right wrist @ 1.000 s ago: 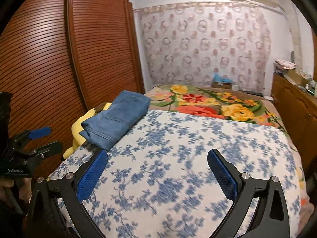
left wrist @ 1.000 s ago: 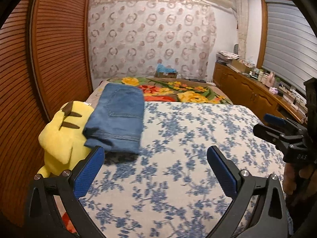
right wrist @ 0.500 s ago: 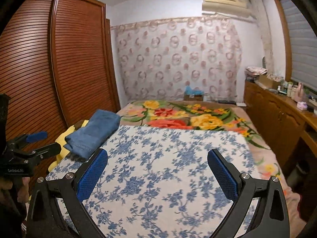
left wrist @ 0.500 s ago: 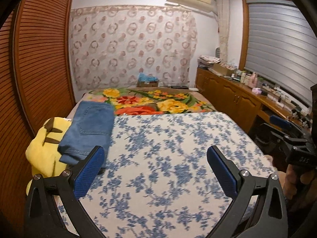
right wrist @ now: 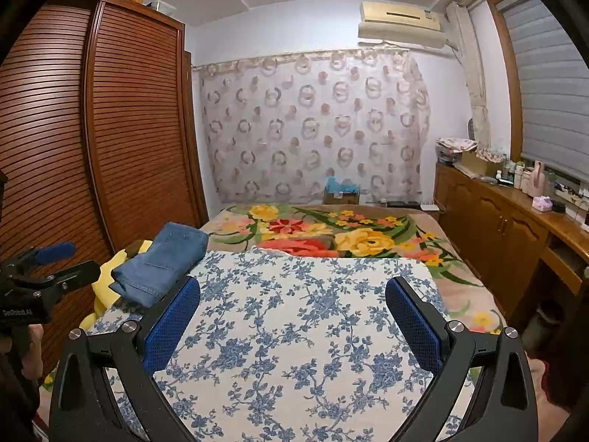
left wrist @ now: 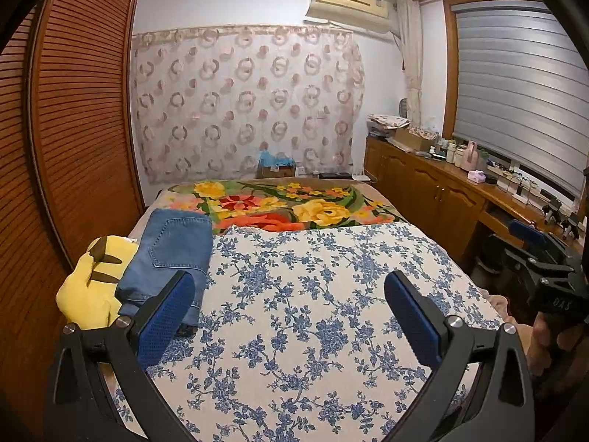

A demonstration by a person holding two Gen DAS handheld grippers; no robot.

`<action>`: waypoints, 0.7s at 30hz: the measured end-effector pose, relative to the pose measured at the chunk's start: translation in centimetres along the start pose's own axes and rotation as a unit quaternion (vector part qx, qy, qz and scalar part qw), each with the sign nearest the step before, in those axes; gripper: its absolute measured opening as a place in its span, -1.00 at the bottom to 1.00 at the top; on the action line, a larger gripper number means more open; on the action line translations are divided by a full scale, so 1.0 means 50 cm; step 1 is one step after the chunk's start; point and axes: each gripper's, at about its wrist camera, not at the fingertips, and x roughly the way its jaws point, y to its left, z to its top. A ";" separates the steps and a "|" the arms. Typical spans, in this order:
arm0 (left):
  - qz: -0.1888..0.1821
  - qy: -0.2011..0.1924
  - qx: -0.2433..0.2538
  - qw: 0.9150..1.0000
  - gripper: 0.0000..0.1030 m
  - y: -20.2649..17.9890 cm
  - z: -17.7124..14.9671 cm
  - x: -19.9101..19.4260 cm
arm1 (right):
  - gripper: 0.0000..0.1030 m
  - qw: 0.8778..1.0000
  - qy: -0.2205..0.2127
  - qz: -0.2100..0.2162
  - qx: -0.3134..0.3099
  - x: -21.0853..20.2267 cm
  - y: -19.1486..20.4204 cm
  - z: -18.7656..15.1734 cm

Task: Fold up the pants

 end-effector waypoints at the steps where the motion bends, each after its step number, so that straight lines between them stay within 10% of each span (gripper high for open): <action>1: 0.001 0.000 0.000 1.000 1.00 0.000 0.000 -0.001 | 0.96 1.000 0.001 0.001 0.000 0.000 0.002 0.000; 21: 0.002 -0.001 0.000 1.000 1.00 0.001 0.000 -0.004 | 0.96 1.000 0.001 0.000 0.003 0.011 -0.008 0.001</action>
